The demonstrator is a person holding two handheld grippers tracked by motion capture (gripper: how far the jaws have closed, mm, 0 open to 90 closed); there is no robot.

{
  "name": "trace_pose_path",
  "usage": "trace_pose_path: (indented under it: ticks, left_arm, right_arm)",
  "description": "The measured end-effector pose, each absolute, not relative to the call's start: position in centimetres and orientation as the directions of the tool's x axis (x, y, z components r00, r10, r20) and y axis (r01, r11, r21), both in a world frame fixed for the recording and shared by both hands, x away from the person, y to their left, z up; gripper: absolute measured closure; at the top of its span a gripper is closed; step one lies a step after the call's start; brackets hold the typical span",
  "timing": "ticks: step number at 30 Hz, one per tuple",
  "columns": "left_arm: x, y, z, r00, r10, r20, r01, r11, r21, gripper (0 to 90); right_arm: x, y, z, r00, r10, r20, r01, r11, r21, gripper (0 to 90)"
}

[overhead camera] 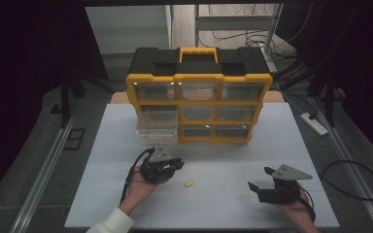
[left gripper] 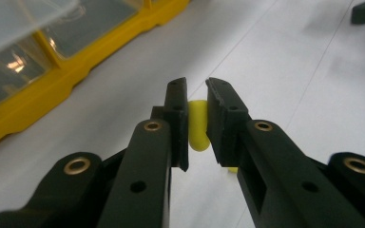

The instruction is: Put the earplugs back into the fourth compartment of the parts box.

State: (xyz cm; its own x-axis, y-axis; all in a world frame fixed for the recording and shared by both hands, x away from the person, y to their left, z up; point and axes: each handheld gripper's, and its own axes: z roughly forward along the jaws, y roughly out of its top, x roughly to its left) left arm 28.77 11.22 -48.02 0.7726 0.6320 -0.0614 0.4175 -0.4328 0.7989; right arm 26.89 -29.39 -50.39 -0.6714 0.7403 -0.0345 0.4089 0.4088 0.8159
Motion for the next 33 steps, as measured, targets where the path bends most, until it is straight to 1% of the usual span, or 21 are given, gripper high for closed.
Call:
trace_pose_path:
  ticks: [6,15,22,27,33]
  left_arm:
    - [27.8,12.3,-47.1,0.758,0.648,-0.071,0.395,-0.370,0.841,78.1]
    - [27.0,13.2,-45.9,0.747,0.662,-0.057,0.361,-0.332,0.872,77.9]
    - [26.4,14.0,-44.0,0.747,0.662,-0.065,0.332,-0.286,0.899,77.7]
    - [26.4,14.4,-43.2,0.742,0.665,-0.082,0.330,-0.256,0.908,77.6]
    - [26.6,14.8,-41.5,0.740,0.670,-0.069,0.305,-0.243,0.921,77.7]
  right_arm:
    - [26.9,-29.4,-50.4,-0.672,0.740,-0.034,0.409,0.409,0.816,17.2]
    - [26.9,-29.4,-50.4,-0.675,0.737,-0.037,0.405,0.411,0.817,17.2]
    - [26.9,-29.4,-50.4,-0.672,0.740,-0.037,0.406,0.409,0.817,17.3]
    - [26.9,-29.4,-50.4,-0.674,0.738,-0.035,0.404,0.408,0.819,17.4]
    - [26.9,-29.5,-50.4,-0.671,0.740,-0.031,0.406,0.403,0.820,17.4]
